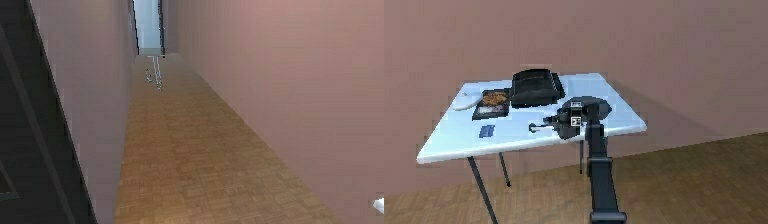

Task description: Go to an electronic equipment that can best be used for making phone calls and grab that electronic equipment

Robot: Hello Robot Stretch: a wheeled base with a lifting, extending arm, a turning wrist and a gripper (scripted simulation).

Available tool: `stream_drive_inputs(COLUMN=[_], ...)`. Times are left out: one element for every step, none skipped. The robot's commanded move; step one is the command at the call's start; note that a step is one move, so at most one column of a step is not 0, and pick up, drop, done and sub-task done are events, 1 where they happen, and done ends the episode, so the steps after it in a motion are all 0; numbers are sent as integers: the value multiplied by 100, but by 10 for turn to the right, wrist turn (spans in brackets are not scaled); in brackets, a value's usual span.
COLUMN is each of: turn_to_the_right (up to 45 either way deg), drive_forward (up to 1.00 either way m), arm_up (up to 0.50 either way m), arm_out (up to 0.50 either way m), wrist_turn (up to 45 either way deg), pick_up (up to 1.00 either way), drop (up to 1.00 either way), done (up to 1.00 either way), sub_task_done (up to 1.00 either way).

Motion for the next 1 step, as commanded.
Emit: stream_drive_inputs(turn_to_the_right=[0], drive_forward=[0], arm_up=[10], arm_out=[0], wrist_turn=[0], pick_up=[0], drop=[0], done=[0], sub_task_done=[0])
